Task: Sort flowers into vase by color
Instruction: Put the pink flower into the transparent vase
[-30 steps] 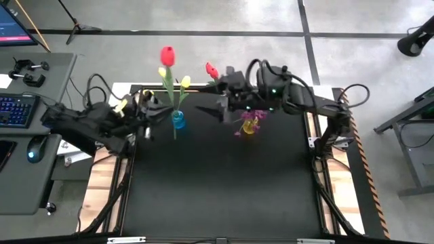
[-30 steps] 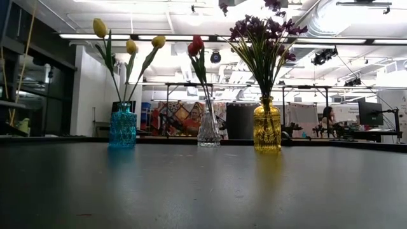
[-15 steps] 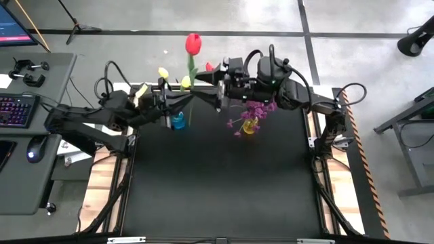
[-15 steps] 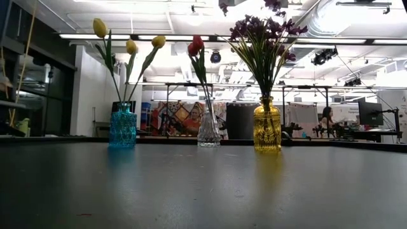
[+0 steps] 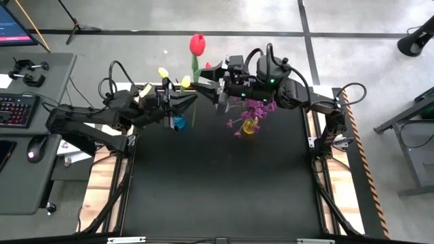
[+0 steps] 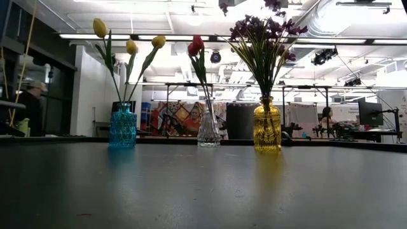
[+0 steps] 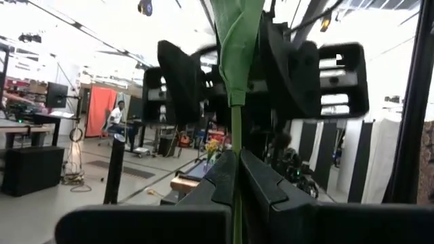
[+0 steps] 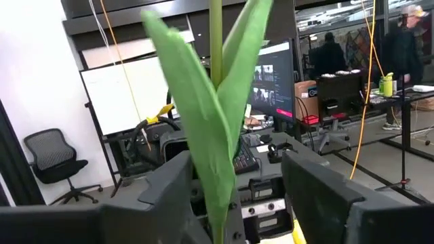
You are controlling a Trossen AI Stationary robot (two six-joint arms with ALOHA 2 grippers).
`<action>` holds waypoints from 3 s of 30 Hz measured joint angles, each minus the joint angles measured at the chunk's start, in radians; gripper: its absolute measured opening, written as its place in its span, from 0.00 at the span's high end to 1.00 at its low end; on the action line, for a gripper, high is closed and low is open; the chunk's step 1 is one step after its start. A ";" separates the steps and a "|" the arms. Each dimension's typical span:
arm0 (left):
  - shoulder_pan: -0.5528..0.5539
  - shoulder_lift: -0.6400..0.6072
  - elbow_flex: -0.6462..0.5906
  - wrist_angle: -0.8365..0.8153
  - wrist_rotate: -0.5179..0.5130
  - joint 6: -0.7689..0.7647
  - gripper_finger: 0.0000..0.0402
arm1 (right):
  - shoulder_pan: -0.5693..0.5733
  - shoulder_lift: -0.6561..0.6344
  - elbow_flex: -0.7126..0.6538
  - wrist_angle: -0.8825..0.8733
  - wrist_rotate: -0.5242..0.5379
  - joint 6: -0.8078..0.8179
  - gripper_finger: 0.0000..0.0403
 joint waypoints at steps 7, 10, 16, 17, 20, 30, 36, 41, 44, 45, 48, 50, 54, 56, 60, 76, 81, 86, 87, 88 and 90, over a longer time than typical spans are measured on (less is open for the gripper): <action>0.018 0.000 0.000 0.007 0.000 0.000 1.00 | -0.001 0.002 0.000 0.001 0.000 0.006 0.61; 0.018 -0.001 0.000 0.008 0.000 0.000 1.00 | -0.001 0.002 0.000 0.001 -0.002 0.006 0.67; 0.018 -0.001 0.000 0.007 -0.001 0.000 1.00 | -0.001 0.002 0.000 0.001 0.001 0.003 0.78; 0.018 -0.001 0.000 0.007 -0.002 0.000 1.00 | -0.001 0.002 0.000 0.001 0.001 0.001 0.82; 0.018 -0.001 0.000 0.005 -0.004 -0.001 0.99 | -0.001 0.002 0.000 0.002 0.002 -0.005 0.95; 0.018 -0.102 -0.001 -0.235 -0.072 -0.001 0.77 | -0.025 -0.043 0.022 -0.114 0.047 -0.095 0.99; 0.019 -0.221 0.000 -0.515 -0.192 -0.027 0.59 | -0.093 -0.087 0.024 -0.254 0.106 -0.144 1.00; 0.014 -0.299 -0.023 -0.646 -0.196 -0.129 0.52 | -0.180 -0.063 0.001 -0.279 0.106 -0.187 1.00; -0.005 -0.340 -0.075 -0.637 -0.194 -0.160 0.51 | -0.247 -0.050 -0.069 -0.244 0.106 -0.204 1.00; -0.016 -0.350 -0.094 -0.624 -0.194 -0.172 0.51 | -0.269 -0.050 -0.105 -0.223 0.105 -0.204 1.00; -0.049 -0.384 -0.152 -0.594 -0.195 -0.188 0.51 | -0.327 -0.058 -0.215 -0.165 0.115 -0.193 1.00; -0.068 -0.396 -0.181 -0.558 -0.209 -0.205 0.51 | -0.353 -0.067 -0.292 -0.117 0.136 -0.181 1.00; -0.094 -0.405 -0.209 -0.522 -0.241 -0.212 0.51 | -0.376 -0.071 -0.436 0.107 0.137 -0.175 1.00; -0.099 -0.405 -0.209 -0.521 -0.254 -0.212 0.51 | -0.380 -0.072 -0.493 0.224 0.168 -0.172 1.00; -0.103 -0.406 -0.209 -0.520 -0.256 -0.212 0.51 | -0.379 -0.075 -0.565 0.237 0.263 -0.158 1.00; -0.103 -0.409 -0.209 -0.520 -0.256 -0.212 0.51 | -0.379 -0.073 -0.675 0.229 0.266 -0.064 1.00; -0.103 -0.409 -0.209 -0.515 -0.256 -0.212 0.51 | -0.379 -0.073 -0.686 0.257 0.308 -0.095 1.00; -0.103 -0.409 -0.209 -0.492 -0.256 -0.211 0.51 | -0.379 -0.073 -0.662 0.312 0.294 -0.107 1.00; -0.103 -0.409 -0.209 -0.492 -0.256 -0.212 0.51 | -0.379 -0.073 -0.658 0.317 0.294 -0.107 1.00; -0.103 -0.409 -0.209 -0.492 -0.256 -0.211 0.51 | -0.379 -0.074 -0.657 0.322 0.294 -0.106 1.00; -0.103 -0.409 -0.209 -0.493 -0.256 -0.211 0.51 | -0.379 -0.074 -0.657 0.314 0.294 -0.104 1.00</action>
